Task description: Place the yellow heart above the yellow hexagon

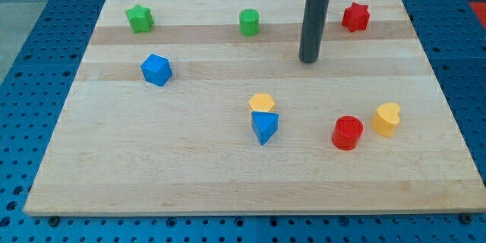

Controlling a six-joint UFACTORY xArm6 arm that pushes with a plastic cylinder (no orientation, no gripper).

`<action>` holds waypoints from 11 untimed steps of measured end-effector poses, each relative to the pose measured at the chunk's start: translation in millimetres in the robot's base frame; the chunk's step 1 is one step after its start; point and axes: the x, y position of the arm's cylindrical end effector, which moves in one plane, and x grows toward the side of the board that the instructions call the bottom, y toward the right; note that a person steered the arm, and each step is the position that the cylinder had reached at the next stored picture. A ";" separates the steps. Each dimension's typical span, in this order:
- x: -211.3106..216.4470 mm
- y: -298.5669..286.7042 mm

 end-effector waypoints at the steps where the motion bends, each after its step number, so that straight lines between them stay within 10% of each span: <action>1: 20.3 4.0; 4: 52.9 128.1; 11: 142.0 121.8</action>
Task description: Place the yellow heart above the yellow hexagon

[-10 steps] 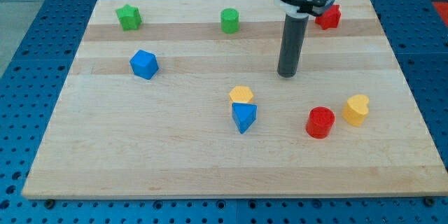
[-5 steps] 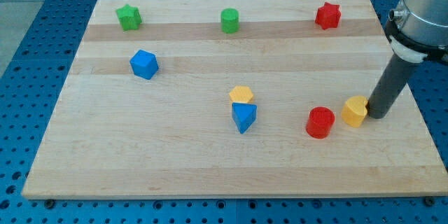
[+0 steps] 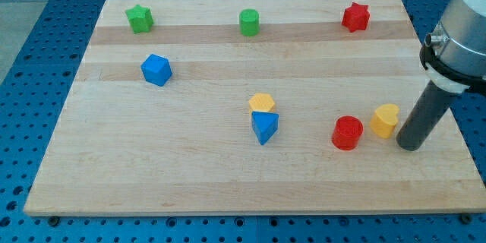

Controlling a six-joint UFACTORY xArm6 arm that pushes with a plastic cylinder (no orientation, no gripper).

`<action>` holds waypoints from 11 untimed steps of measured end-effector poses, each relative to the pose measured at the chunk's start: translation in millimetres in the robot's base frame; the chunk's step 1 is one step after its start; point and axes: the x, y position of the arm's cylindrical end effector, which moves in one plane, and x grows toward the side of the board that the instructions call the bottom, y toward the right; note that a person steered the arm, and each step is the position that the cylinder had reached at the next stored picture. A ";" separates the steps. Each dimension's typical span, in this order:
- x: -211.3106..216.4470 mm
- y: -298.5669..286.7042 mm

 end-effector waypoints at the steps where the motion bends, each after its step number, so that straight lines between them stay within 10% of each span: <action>1: 0.0 -1.3; 8: -80.1 -67.8; 11: -40.7 -43.2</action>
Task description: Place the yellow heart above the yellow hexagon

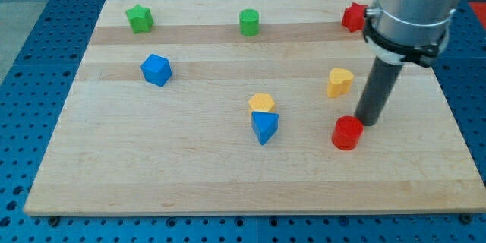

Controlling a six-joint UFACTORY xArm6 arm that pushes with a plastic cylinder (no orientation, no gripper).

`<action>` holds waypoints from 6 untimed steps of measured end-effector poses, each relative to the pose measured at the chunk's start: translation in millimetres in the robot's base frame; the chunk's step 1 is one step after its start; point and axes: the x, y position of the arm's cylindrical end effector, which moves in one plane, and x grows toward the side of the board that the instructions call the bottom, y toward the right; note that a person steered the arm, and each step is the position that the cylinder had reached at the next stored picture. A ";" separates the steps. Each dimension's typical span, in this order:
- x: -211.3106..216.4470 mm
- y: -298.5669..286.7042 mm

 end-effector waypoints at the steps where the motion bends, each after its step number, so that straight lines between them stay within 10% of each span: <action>1: -27.7 6.4; 6: -71.5 -73.2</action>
